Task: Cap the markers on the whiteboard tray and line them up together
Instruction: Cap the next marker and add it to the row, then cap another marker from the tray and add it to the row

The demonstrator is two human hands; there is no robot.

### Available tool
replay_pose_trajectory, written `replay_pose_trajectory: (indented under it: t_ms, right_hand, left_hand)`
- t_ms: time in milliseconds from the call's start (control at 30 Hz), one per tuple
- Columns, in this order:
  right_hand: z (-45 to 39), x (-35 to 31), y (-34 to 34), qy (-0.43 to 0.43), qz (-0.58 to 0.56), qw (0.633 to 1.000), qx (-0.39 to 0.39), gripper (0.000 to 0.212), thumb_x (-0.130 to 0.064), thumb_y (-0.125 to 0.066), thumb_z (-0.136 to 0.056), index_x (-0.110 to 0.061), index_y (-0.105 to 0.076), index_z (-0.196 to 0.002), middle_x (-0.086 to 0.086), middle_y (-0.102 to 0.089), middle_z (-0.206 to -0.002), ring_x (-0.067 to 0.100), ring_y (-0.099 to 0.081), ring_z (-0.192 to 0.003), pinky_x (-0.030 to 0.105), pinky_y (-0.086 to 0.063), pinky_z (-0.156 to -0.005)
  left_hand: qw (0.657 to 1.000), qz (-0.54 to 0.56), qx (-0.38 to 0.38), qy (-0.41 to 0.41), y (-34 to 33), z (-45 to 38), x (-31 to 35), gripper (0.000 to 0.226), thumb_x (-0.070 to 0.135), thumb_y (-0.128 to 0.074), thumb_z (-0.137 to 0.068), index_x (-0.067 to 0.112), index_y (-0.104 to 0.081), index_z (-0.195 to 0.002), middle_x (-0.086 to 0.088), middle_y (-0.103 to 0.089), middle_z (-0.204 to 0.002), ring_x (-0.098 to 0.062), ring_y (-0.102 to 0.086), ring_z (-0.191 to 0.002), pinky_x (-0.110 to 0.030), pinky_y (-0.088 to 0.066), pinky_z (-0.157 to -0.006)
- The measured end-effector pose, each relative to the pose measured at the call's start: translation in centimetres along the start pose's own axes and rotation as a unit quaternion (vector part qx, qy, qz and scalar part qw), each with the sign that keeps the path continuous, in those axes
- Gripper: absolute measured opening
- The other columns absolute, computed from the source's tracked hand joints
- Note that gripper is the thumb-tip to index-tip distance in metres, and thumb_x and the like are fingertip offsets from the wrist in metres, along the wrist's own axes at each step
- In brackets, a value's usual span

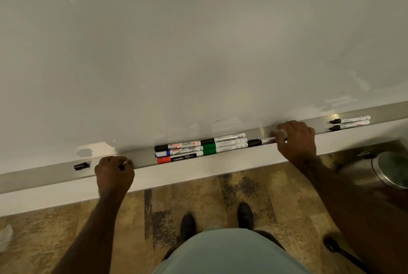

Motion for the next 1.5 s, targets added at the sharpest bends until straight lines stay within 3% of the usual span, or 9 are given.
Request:
replay_pose_trajectory:
  t_ms: [200, 467, 600, 767, 867, 1000, 1100, 1300, 1500]
  right_hand:
    - [-2.8, 6.4, 3.4, -0.189, 0.092, 0.978, -0.015, 0.027, -0.016, -0.055, -0.080, -0.015, -0.065, -0.105, 0.017, -0.061, -0.111, 0.039, -0.051, -0.103, 0.050, -0.038, -0.092]
    - [-4.9, 12.7, 6.0, -0.221, 0.127, 0.958, -0.131, 0.040, -0.004, -0.056, -0.082, -0.013, -0.058, -0.121, 0.021, -0.052, -0.123, 0.042, -0.044, -0.114, 0.051, -0.042, -0.094]
    - [-5.5, 13.6, 6.4, -0.152, 0.163, 0.954, -0.201, 0.037, -0.003, -0.049, -0.086, -0.017, -0.062, -0.117, 0.017, -0.056, -0.119, 0.038, -0.047, -0.112, 0.047, -0.046, -0.092]
    - [-5.9, 13.0, 6.6, -0.106, 0.157, 0.966, -0.178, 0.029, -0.007, -0.050, -0.089, -0.015, -0.067, -0.111, 0.024, -0.060, -0.110, 0.045, -0.056, -0.097, 0.048, -0.051, -0.083]
    - [-5.7, 12.8, 6.2, -0.073, 0.196, 0.963, -0.171, 0.029, -0.006, -0.049, -0.090, -0.012, -0.066, -0.113, 0.026, -0.058, -0.109, 0.046, -0.055, -0.098, 0.047, -0.049, -0.083]
    - [-5.3, 13.1, 6.1, 0.029, 0.220, 0.966, -0.131, 0.029, 0.001, -0.057, -0.080, -0.005, -0.068, -0.105, 0.025, -0.065, -0.102, 0.043, -0.054, -0.097, 0.048, -0.048, -0.076]
    - [-4.6, 13.3, 5.8, 0.104, 0.210, 0.970, -0.063, 0.020, -0.002, -0.062, -0.075, -0.002, -0.065, -0.094, 0.023, -0.064, -0.092, 0.043, -0.054, -0.089, 0.048, -0.044, -0.066]
    - [-3.3, 8.5, 5.0, 0.195, 0.075, 0.977, 0.044, 0.034, -0.034, -0.036, -0.099, -0.009, -0.056, -0.110, 0.015, -0.064, -0.106, 0.036, -0.057, -0.086, 0.046, -0.043, -0.068]
    - [-1.7, 0.5, 4.6, 0.106, -0.070, 0.991, -0.047, 0.032, -0.041, -0.036, -0.097, -0.017, -0.052, -0.112, 0.005, -0.066, -0.086, 0.014, -0.055, -0.051, 0.023, -0.038, -0.048]
  left_hand:
    - [1.000, -0.017, -0.005, -0.002, -0.2, -0.2, -0.2, 0.015, 0.007, -0.061, -0.081, 0.002, -0.075, -0.084, -0.018, -0.072, -0.088, -0.032, -0.062, -0.081, -0.037, -0.049, -0.075]
    - [0.990, 0.041, 0.035, 0.127, -0.6, -1.1, -0.9, 0.036, 0.034, -0.050, -0.093, 0.010, -0.067, -0.114, -0.019, -0.069, -0.110, -0.041, -0.059, -0.105, -0.045, -0.042, -0.096]
    - [0.974, 0.120, 0.055, 0.185, -0.6, -1.3, -0.9, 0.042, 0.048, -0.051, -0.088, 0.014, -0.070, -0.105, -0.015, -0.070, -0.103, -0.037, -0.061, -0.101, -0.045, -0.045, -0.095]
    - [0.911, 0.299, 0.017, 0.283, -0.1, -1.4, -0.3, 0.043, 0.046, -0.056, -0.087, 0.008, -0.066, -0.106, -0.004, -0.065, -0.093, -0.017, -0.059, -0.092, -0.033, -0.046, -0.089]
    - [0.852, 0.405, 0.000, 0.333, 0.2, -2.4, -0.1, 0.037, 0.033, -0.050, -0.094, 0.005, -0.056, -0.118, 0.003, -0.060, -0.095, -0.005, -0.058, -0.083, -0.022, -0.047, -0.088]
    - [0.751, 0.531, 0.033, 0.391, 0.5, -3.0, 0.3, 0.016, 0.027, -0.059, -0.092, 0.012, -0.057, -0.087, -0.003, -0.062, -0.087, -0.009, -0.061, -0.075, -0.020, -0.056, -0.065]
    - [0.749, 0.541, 0.009, 0.383, 0.4, -2.8, 0.5, 0.018, 0.027, -0.058, -0.093, 0.011, -0.058, -0.086, -0.003, -0.058, -0.079, -0.011, -0.056, -0.066, -0.016, -0.051, -0.049]
    - [0.757, 0.550, -0.030, 0.353, 0.1, -1.6, 1.9, 0.018, 0.026, -0.060, -0.092, 0.007, -0.060, -0.090, -0.006, -0.064, -0.090, -0.012, -0.062, -0.081, -0.019, -0.057, -0.067]
    - [0.774, 0.562, -0.095, 0.274, -0.9, 0.0, 5.5, 0.006, 0.007, -0.058, -0.090, 0.009, -0.062, -0.093, -0.005, -0.065, -0.095, -0.012, -0.065, -0.089, -0.020, -0.056, -0.078]
Point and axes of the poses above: each hand's wrist, its own z-axis away from the middle knuckle, its own y-axis out of the back of the hand, x = y × z, the point moved 1 cm from there along -z, towards the middle knuckle
